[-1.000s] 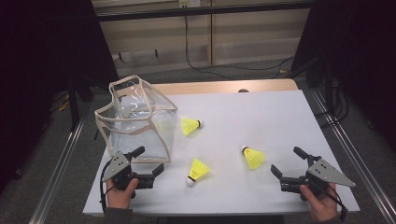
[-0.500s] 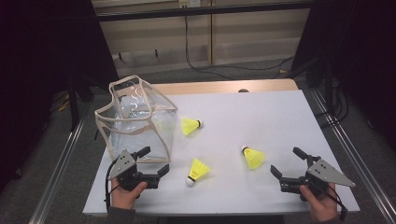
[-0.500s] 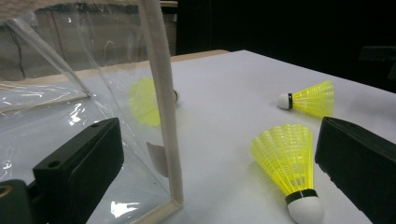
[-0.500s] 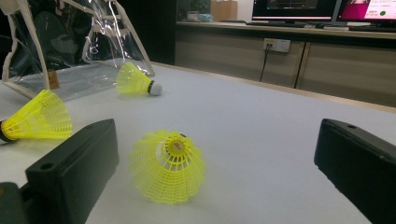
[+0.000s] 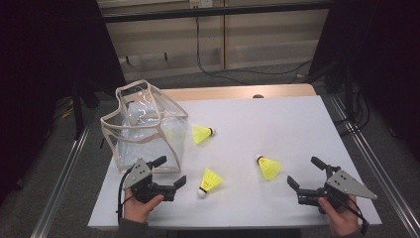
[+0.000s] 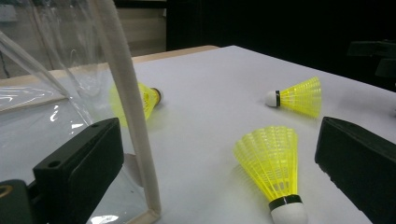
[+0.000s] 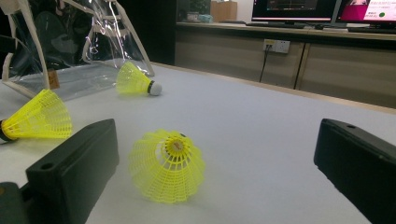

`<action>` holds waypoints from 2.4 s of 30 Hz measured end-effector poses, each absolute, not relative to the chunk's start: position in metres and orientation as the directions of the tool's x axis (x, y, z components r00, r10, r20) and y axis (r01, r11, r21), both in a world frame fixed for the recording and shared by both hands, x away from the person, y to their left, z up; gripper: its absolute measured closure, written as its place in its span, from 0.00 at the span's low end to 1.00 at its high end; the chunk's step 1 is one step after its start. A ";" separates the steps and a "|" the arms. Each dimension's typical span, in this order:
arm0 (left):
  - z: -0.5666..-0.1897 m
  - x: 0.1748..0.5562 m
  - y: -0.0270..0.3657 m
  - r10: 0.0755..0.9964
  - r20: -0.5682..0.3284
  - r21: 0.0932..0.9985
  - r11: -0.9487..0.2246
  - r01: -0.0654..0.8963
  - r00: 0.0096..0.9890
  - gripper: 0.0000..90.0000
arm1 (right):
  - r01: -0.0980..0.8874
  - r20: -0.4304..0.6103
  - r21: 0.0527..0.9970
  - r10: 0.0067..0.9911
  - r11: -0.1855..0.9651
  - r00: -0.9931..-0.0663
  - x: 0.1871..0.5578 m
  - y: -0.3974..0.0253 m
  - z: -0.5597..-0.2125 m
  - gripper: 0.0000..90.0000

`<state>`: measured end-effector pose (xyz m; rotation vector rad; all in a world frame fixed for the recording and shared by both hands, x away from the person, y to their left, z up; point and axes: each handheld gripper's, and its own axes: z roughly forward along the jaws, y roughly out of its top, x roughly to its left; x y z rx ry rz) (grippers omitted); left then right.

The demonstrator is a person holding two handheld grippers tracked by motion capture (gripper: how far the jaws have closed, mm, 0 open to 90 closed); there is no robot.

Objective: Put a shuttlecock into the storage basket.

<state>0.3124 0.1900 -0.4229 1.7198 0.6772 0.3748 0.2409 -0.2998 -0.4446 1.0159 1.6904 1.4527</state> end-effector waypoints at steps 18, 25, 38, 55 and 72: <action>-0.424 0.312 0.174 0.573 -0.113 0.946 -0.188 0.265 0.811 0.01 | 0.126 -0.014 0.989 0.884 0.082 -0.467 0.241 -0.299 -0.445 0.00; -0.423 0.312 0.171 0.568 -0.115 0.942 -0.198 0.271 0.815 0.02 | 0.124 -0.017 0.989 0.884 0.084 -0.467 0.242 -0.299 -0.445 0.00; -0.424 0.312 0.158 0.566 -0.159 0.914 -0.224 0.337 0.809 0.02 | 0.127 -0.020 0.988 0.885 0.089 -0.465 0.241 -0.299 -0.445 0.00; -0.426 0.314 0.152 0.552 -0.206 0.871 -0.273 0.409 0.808 0.09 | 0.126 -0.024 0.988 0.887 0.092 -0.462 0.241 -0.299 -0.445 0.00; -0.429 0.316 0.144 0.538 -0.224 0.826 -0.339 0.451 0.813 0.24 | 0.125 -0.026 0.988 0.887 0.094 -0.460 0.241 -0.299 -0.445 0.00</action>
